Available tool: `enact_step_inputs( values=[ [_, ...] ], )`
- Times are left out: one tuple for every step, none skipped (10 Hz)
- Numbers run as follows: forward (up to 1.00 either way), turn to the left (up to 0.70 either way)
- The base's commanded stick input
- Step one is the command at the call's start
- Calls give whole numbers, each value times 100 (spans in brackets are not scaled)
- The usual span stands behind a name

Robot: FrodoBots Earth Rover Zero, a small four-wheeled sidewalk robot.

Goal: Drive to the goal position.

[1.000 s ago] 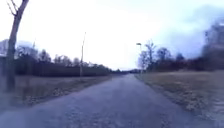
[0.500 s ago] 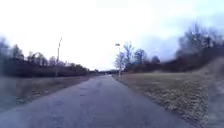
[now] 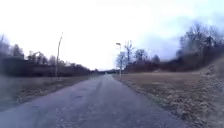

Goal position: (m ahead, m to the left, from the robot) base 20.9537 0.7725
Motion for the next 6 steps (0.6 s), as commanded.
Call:
enact_step_inputs(
  values=[
    [50,0],
    [50,0],
    [50,0],
    [50,0],
    [50,0],
    [50,0]
  ],
)
